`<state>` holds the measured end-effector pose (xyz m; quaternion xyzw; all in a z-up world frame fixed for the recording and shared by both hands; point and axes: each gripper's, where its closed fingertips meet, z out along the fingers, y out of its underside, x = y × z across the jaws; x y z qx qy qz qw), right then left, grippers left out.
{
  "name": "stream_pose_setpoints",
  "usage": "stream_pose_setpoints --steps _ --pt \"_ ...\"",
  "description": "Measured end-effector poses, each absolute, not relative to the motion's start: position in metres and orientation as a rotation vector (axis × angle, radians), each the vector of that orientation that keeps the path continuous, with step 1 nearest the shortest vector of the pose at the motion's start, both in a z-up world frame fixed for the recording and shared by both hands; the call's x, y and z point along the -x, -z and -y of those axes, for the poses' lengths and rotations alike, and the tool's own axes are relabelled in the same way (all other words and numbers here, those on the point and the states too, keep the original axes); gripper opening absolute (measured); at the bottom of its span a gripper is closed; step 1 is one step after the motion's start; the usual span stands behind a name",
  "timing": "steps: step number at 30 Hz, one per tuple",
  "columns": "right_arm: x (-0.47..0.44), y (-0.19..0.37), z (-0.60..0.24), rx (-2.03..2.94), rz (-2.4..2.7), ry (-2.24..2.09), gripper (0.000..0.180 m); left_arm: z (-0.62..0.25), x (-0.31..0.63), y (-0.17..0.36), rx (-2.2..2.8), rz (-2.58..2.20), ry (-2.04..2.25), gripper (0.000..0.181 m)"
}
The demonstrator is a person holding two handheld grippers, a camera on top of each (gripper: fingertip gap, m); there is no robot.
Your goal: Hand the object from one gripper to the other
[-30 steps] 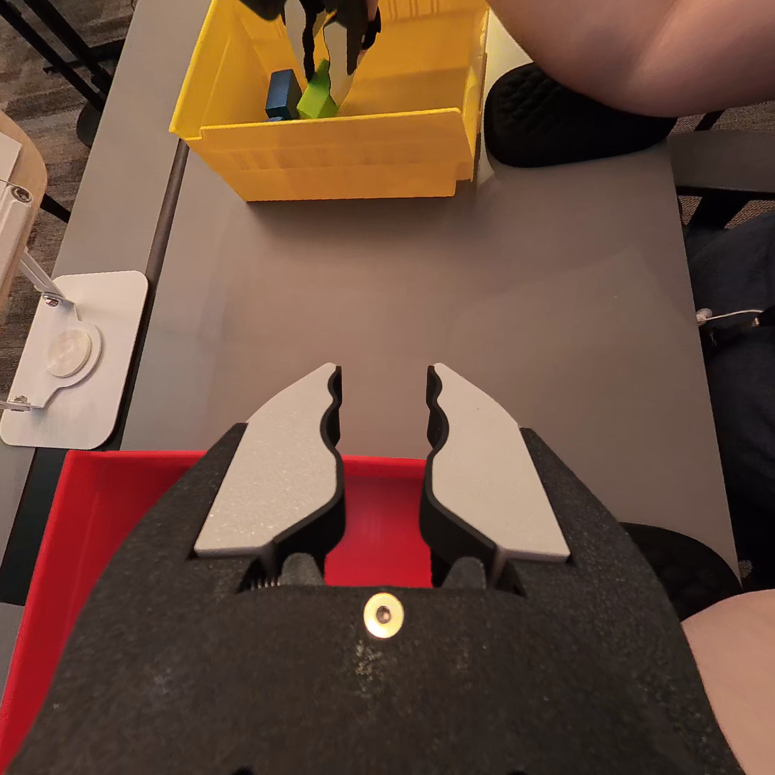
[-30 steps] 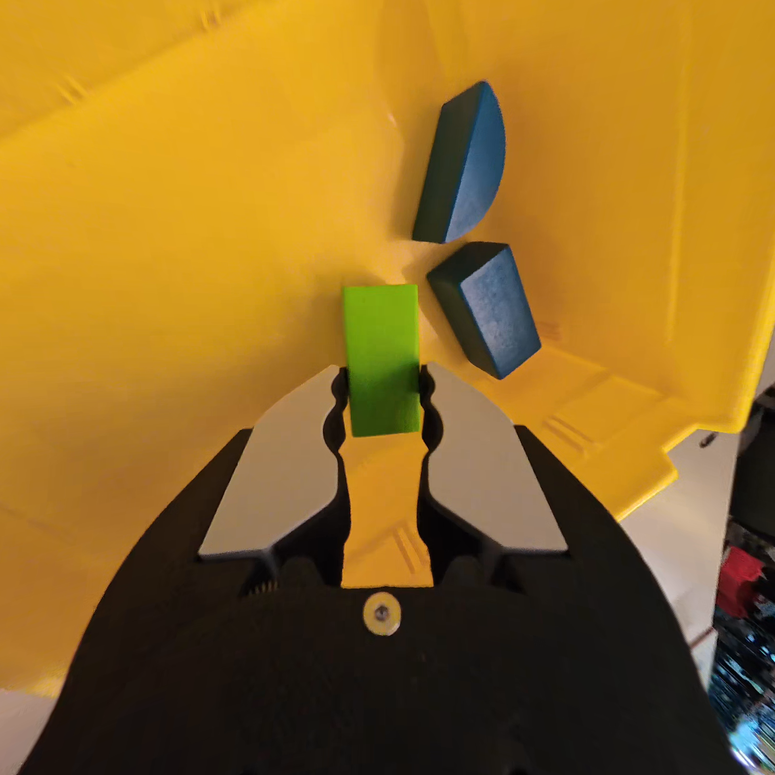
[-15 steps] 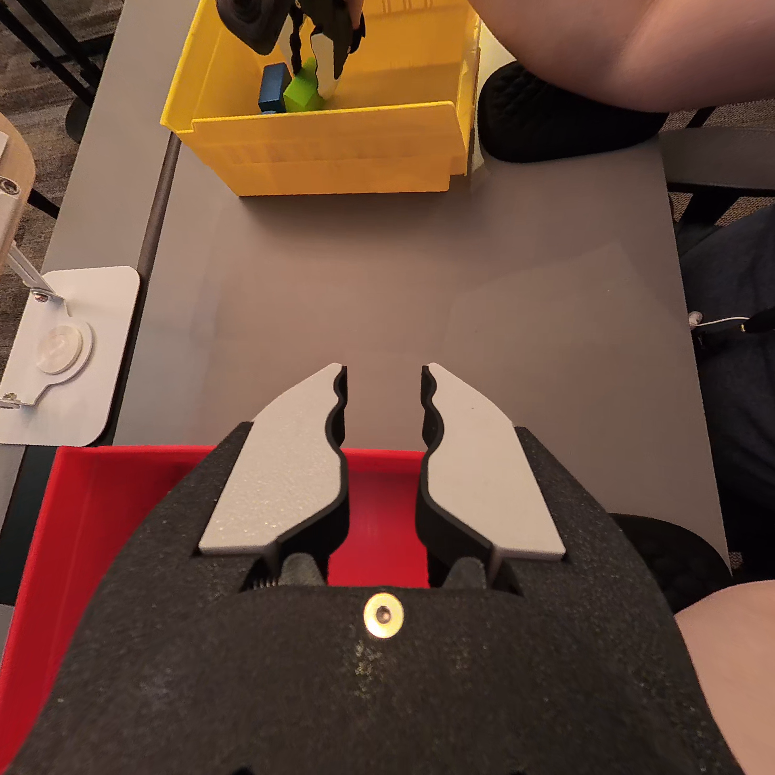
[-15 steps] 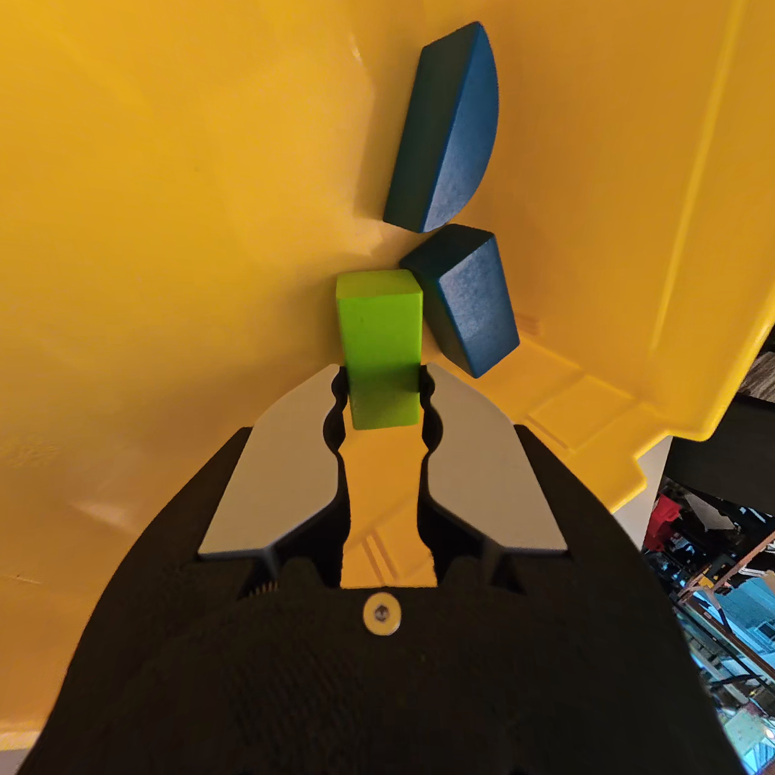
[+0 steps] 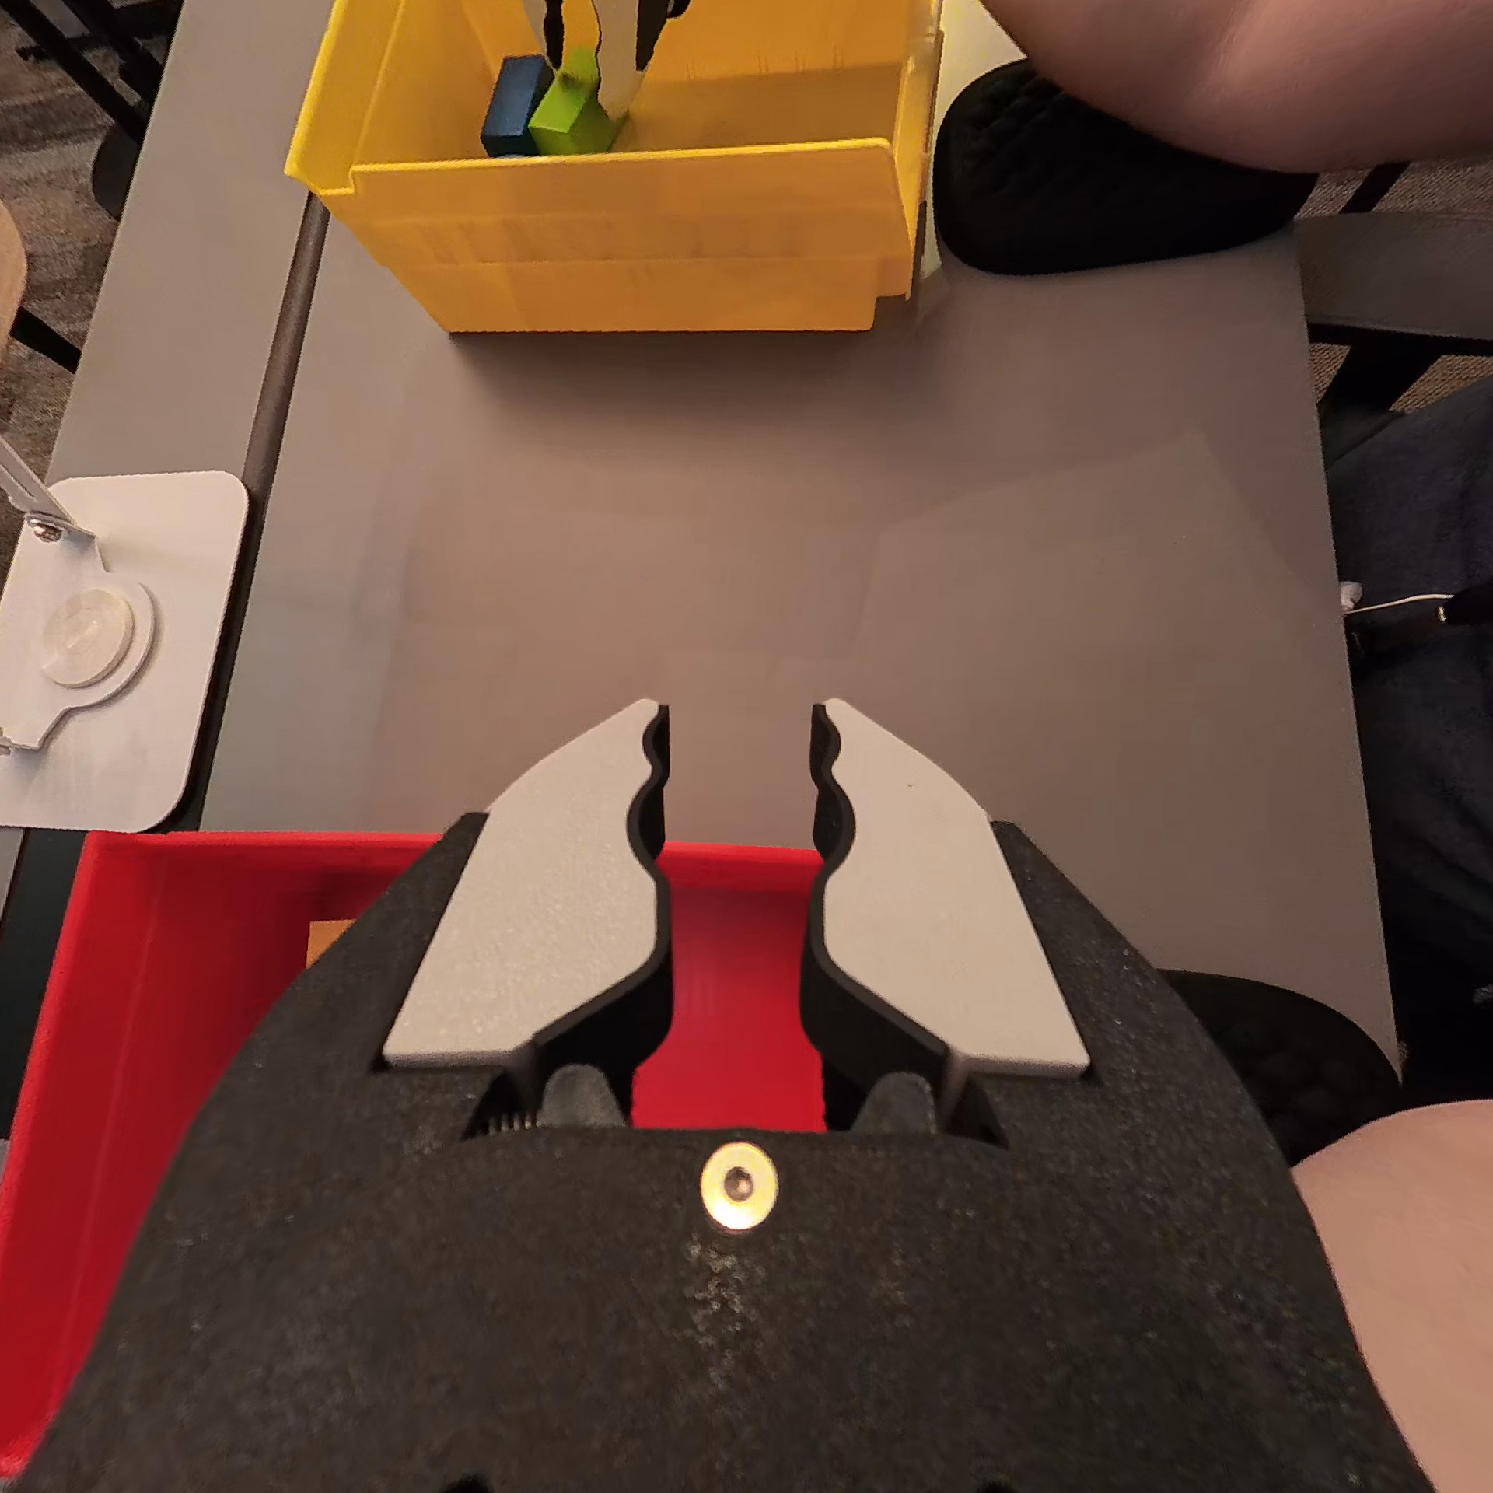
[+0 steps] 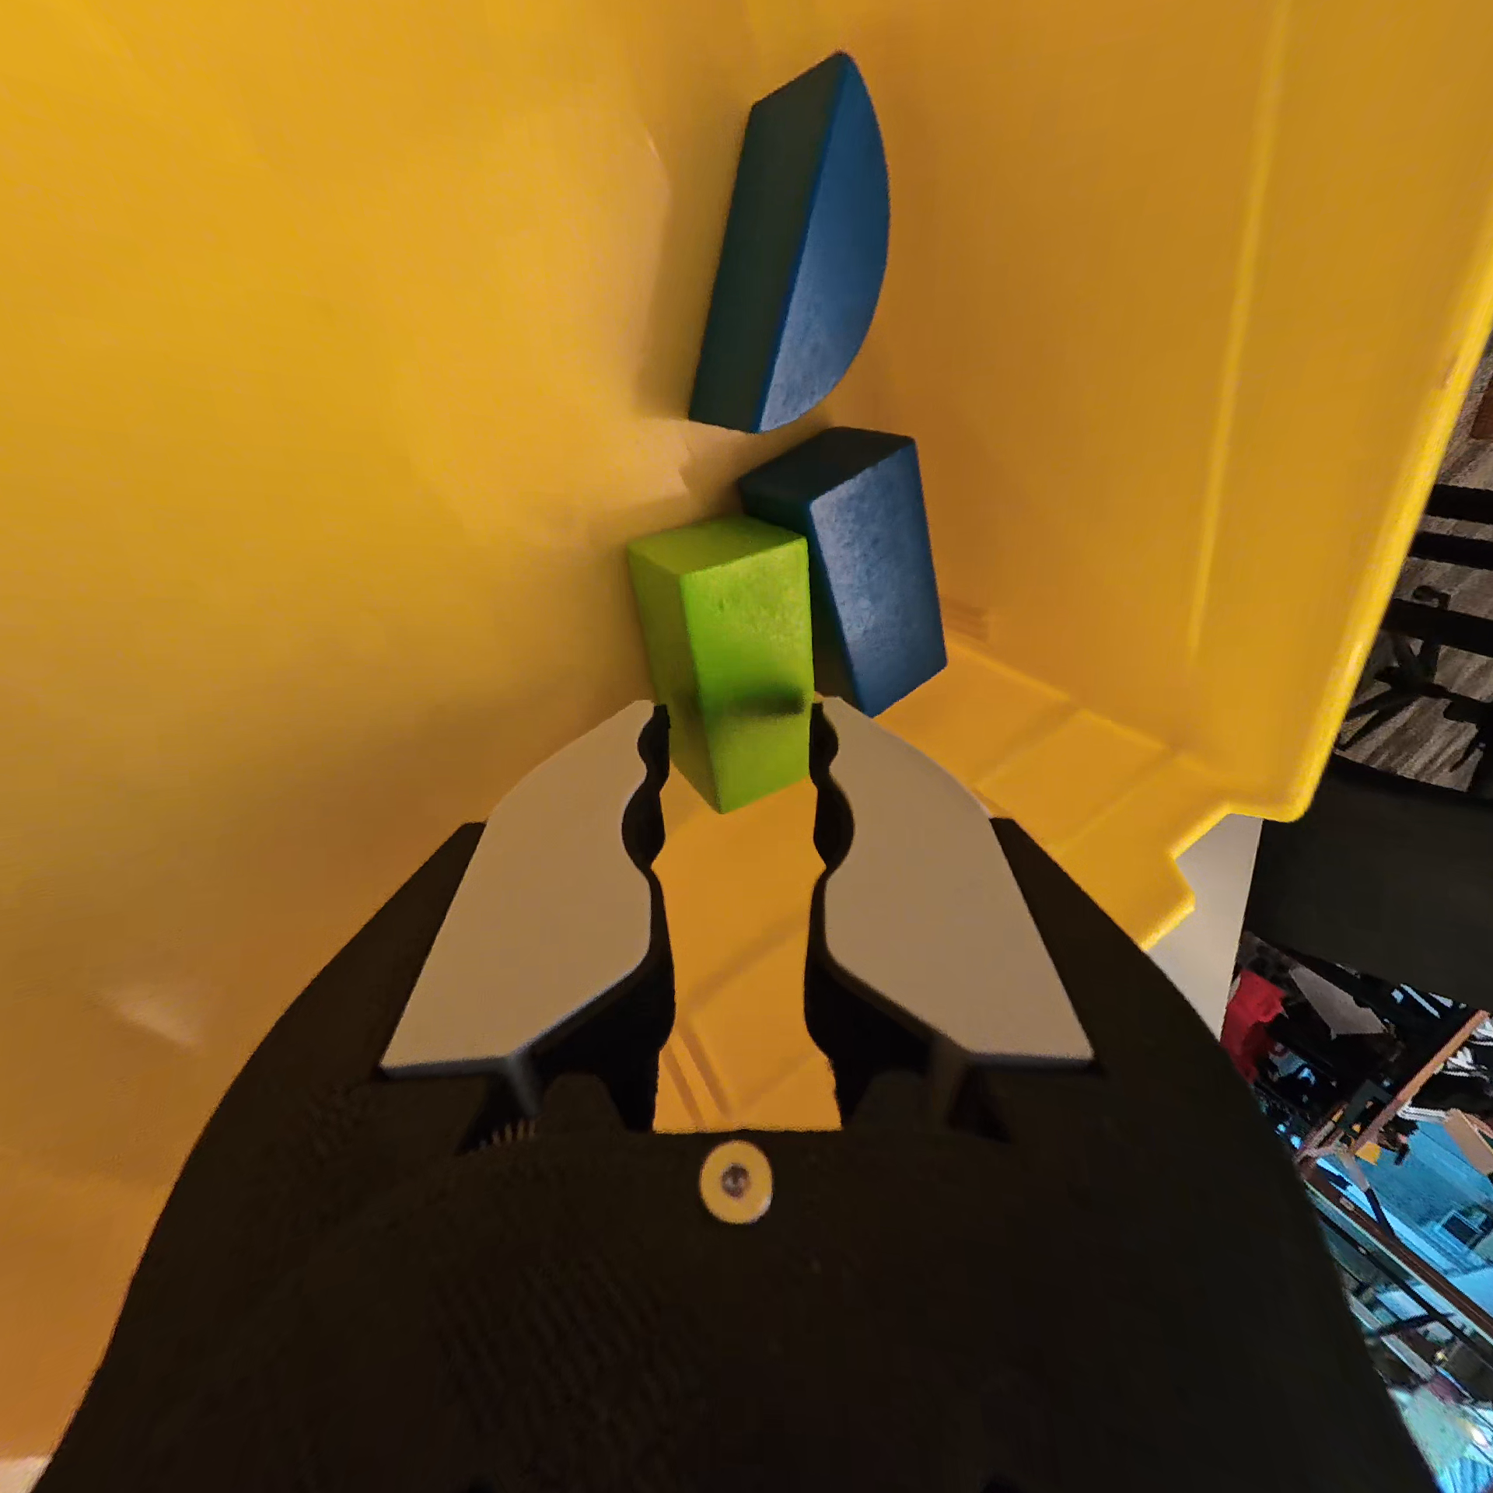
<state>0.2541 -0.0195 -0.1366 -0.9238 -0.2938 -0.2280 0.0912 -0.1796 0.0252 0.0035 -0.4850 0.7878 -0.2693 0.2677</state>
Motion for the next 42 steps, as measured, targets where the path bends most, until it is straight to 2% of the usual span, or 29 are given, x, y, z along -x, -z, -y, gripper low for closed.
stream_pose_setpoints --steps 4,7,10,13,17,19,23,29,42 --pt "-0.250 0.120 0.018 2.697 0.860 0.713 0.035 -0.036 0.187 -0.010 1.329 -2.072 0.702 0.031" --pt "-0.232 0.084 0.009 2.547 0.833 0.701 0.035 -0.076 0.204 -0.019 1.456 -1.877 0.590 0.031" --pt "-0.210 0.041 0.002 2.359 0.809 0.710 0.035 -0.114 0.234 -0.002 1.695 -1.773 0.394 0.041" --pt "-0.193 0.019 0.001 2.256 0.824 0.698 0.035 -0.119 0.240 0.027 1.778 -1.845 0.358 0.041" --pt "-0.192 0.019 0.004 2.268 0.848 0.738 0.035 -0.120 0.229 0.066 1.871 -1.963 0.343 0.041" --pt "-0.193 0.023 0.005 2.280 0.850 0.730 0.035 -0.113 0.218 0.079 1.797 -2.044 0.416 0.032" --pt "-0.196 0.025 0.006 2.292 0.836 0.711 0.035 -0.121 0.213 0.095 1.790 -2.065 0.397 0.036" --pt "-0.196 0.026 0.007 2.290 0.830 0.686 0.035 -0.136 0.215 0.115 1.832 -2.046 0.371 0.042" --pt "-0.198 0.033 0.009 2.322 0.850 0.687 0.035 -0.134 0.223 0.132 1.897 -2.101 0.352 0.038"
